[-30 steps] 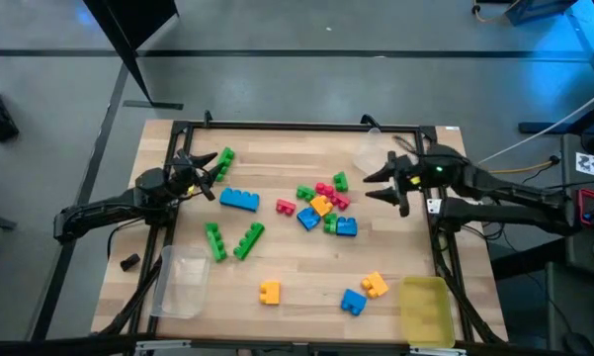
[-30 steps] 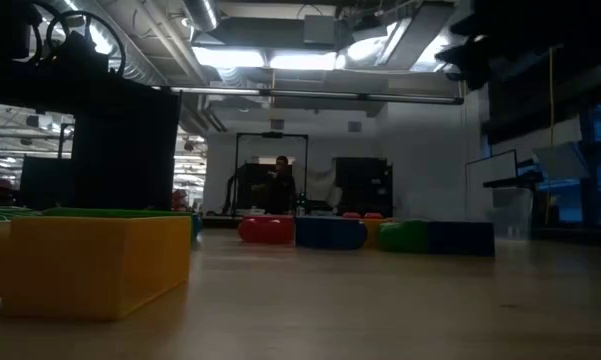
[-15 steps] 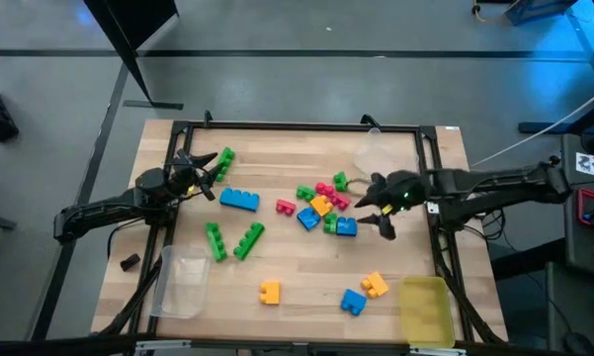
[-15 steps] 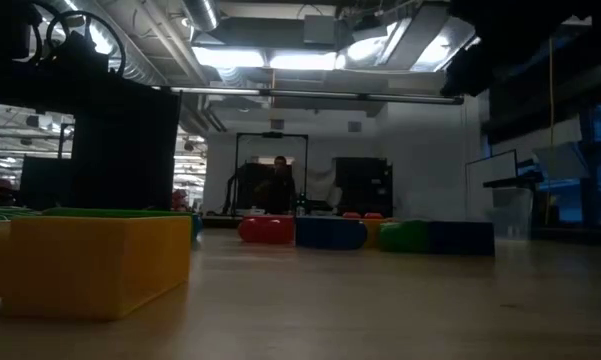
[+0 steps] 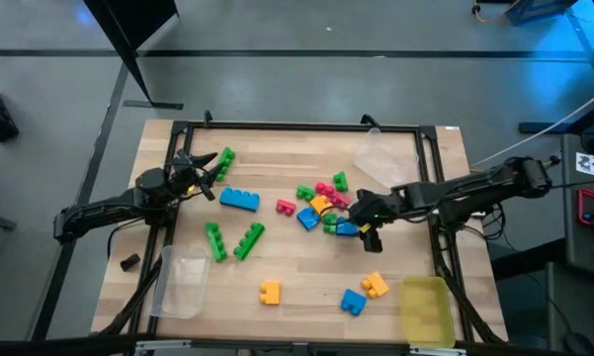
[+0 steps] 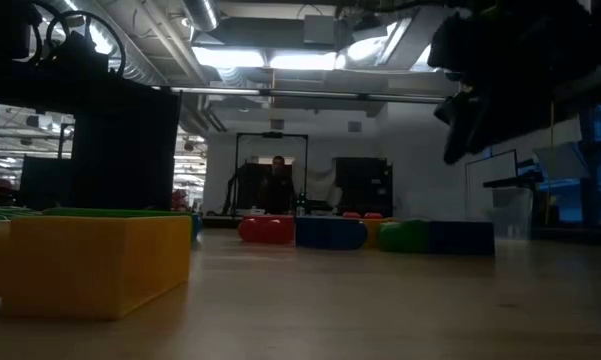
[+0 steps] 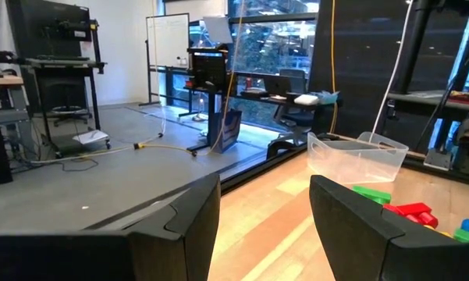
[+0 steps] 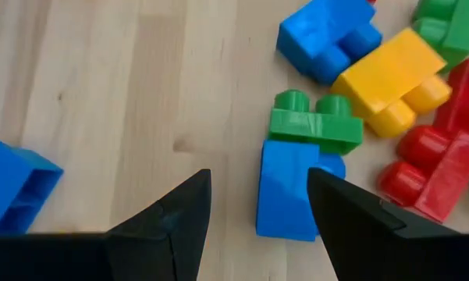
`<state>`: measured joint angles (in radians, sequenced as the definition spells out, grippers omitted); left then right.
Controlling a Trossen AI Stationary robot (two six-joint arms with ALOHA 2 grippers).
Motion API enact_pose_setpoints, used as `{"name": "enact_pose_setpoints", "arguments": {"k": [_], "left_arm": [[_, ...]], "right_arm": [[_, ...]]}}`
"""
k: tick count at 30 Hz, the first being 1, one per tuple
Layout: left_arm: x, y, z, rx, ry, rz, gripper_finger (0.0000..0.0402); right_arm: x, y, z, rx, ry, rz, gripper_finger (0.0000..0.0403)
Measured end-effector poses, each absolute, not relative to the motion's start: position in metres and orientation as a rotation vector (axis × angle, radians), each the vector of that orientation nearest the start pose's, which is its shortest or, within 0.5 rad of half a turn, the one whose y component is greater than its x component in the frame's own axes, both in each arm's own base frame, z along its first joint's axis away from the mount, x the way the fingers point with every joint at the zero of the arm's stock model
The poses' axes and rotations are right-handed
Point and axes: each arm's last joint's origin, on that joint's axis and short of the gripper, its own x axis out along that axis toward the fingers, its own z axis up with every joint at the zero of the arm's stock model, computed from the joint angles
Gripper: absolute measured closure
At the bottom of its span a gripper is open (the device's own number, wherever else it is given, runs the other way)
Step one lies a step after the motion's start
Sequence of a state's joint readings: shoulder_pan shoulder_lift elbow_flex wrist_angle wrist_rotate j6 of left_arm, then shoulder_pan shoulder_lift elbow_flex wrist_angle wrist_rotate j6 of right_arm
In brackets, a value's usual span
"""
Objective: Sort blocks by size
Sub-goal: Put the top right 2 stud blue game piece into the top transparent bin
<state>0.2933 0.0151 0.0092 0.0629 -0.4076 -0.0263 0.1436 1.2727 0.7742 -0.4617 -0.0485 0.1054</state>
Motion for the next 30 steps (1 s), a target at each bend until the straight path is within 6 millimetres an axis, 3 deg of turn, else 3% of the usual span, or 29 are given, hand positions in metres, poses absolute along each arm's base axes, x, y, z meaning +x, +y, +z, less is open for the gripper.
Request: {"name": "enact_pose_setpoints", "arguments": {"k": [16,30], "left_arm": [[0.088,0.039,0.171,-0.028,-0.067,0.700,0.0217],[0.088,0.039,0.171,-0.029,-0.067,0.700,0.0217]], "right_arm": [[0.254,0.035,0.175,0.018,1.121,-0.028,0.0189],[0.266,0.036,0.152,-0.002,1.162,-0.040,0.0189]]}}
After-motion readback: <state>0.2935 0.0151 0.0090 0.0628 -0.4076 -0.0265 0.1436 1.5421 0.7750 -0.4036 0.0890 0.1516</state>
